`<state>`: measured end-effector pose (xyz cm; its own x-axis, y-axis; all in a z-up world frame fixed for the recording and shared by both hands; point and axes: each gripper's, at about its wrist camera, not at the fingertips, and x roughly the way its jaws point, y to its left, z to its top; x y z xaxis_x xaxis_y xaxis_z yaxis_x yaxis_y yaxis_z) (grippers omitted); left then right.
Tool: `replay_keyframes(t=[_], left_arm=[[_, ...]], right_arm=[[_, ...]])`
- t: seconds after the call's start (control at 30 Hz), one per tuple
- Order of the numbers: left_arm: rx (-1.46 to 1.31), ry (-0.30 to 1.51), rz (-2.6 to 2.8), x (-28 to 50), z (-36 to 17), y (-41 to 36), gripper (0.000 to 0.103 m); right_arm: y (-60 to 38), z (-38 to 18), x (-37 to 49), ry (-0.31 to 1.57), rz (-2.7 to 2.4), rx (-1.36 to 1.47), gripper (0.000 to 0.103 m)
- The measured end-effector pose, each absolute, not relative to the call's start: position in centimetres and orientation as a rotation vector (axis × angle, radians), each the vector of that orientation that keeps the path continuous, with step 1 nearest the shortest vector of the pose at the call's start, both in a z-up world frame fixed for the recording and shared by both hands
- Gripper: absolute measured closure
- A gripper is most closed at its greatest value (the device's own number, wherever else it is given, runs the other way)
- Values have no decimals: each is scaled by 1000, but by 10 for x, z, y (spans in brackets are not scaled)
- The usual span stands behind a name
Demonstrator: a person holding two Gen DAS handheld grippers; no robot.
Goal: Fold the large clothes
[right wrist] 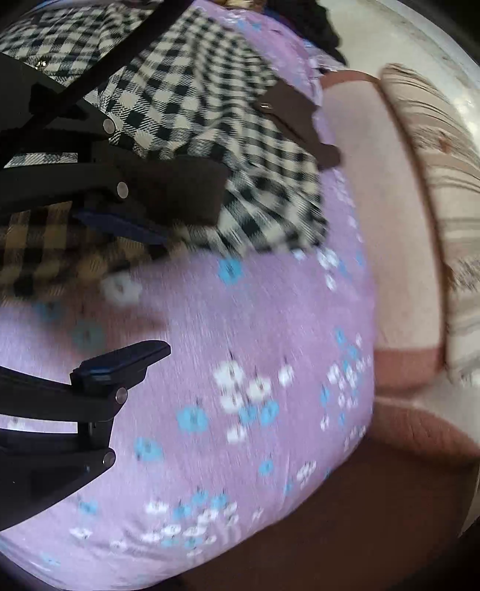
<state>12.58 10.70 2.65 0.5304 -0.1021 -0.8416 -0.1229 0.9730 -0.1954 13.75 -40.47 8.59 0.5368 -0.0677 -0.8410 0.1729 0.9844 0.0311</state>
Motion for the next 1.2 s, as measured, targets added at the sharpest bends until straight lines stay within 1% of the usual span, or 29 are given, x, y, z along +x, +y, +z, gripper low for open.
replay_keyframes(t=[0.2,0.3,0.37,0.47,0.6,0.93,1.2], left_arm=[[-306,1054,-137,98,15,108,43],[-322,1068,-236,87,14,105,43],[-385,1090,-322,77,13,106,43],[-446,1114,-413,60,9,107,48],[-520,1127,-477,33,5,110,49],[-676,1160,-557,-39,-3,123,49],[-646,1165,-527,-80,-3,119,49]], right_arm=[[-447,82,105,1039,-111,324,44],[-461,67,85,1092,-16,516,44],[-466,65,67,1082,37,604,44],[-473,56,41,1083,131,782,44],[-467,40,5,1089,246,968,44],[-422,21,-83,1133,417,1119,44],[-404,21,-118,1172,431,1063,44]])
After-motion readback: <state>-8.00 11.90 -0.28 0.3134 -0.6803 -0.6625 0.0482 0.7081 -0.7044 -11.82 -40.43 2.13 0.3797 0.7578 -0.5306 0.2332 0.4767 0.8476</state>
